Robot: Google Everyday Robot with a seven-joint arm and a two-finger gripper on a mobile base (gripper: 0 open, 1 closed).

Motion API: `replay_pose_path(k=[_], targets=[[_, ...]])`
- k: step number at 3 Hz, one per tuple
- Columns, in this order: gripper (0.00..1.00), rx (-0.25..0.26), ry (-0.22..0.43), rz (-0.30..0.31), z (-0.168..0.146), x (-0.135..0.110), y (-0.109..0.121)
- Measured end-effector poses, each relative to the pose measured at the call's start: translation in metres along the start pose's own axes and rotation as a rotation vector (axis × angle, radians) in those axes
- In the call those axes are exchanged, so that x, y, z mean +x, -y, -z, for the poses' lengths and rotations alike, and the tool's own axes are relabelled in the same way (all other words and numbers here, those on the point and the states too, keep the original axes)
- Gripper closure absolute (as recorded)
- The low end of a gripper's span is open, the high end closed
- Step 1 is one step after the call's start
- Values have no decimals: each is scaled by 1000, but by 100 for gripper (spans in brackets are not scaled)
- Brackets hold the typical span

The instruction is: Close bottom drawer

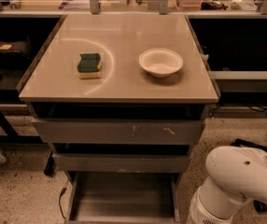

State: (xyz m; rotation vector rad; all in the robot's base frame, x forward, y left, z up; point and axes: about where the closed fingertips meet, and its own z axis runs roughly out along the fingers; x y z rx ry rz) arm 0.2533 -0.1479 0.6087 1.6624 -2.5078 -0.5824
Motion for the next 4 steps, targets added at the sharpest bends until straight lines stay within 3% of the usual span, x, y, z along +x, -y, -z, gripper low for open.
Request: replay_pose_path(k=[1,2,3,4], targets=[[100,-51,25,-13,-28,1,3],[100,-111,65,-28,-99,-5,23],[100,-119,103,-40,-159,-13,59],[100,-168,104,-43,-219,-20,83]])
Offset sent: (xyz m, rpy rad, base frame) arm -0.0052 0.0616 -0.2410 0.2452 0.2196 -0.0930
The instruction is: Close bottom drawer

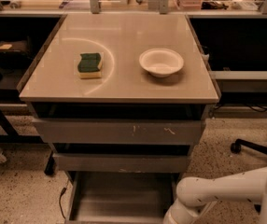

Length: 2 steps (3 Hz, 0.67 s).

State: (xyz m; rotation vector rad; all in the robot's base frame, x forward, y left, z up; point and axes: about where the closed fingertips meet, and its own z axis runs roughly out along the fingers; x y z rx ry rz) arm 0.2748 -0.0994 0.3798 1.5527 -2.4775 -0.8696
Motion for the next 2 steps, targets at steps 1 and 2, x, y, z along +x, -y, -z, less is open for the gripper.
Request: replay_pose_path(k=[1,2], targets=[[100,-83,-6,-26,-34,11,-14],[100,-84,-6,-26,-34,11,-14]])
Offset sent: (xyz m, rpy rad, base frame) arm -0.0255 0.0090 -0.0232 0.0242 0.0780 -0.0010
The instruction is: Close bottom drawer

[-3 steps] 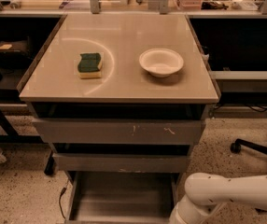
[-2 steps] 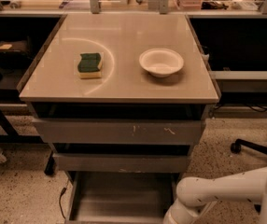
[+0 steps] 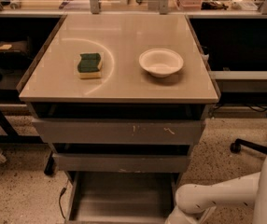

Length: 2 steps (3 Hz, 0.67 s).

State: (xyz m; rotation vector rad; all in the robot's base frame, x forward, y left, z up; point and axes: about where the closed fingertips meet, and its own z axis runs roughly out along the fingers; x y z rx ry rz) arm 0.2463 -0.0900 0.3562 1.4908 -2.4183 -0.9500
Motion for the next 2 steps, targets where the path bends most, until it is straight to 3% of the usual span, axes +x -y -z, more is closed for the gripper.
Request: replay_pose_path(k=[1,2], targets=[[100,-29,21,-27,-23,4,16],[100,-34,74,-96,-66,8,71]])
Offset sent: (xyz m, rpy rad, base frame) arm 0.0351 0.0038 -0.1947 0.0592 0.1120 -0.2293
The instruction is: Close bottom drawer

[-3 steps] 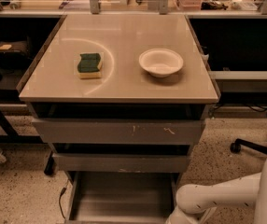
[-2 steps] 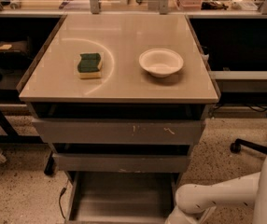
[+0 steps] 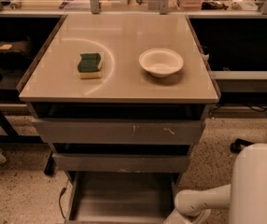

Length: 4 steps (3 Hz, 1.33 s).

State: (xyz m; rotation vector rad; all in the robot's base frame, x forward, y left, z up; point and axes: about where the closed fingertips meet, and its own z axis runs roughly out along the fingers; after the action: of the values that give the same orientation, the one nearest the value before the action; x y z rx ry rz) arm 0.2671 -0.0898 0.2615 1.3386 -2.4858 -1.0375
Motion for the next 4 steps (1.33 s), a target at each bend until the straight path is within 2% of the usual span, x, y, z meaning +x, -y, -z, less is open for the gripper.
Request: replay_pose_path(k=[1,2,3,4], targets=[[100,1,36,-49,-37,3,37],[100,21,53,-70,-57,0,60],[100,69,51,-56,-55,-12,70],[100,123,32,-28,-38,-25,68]])
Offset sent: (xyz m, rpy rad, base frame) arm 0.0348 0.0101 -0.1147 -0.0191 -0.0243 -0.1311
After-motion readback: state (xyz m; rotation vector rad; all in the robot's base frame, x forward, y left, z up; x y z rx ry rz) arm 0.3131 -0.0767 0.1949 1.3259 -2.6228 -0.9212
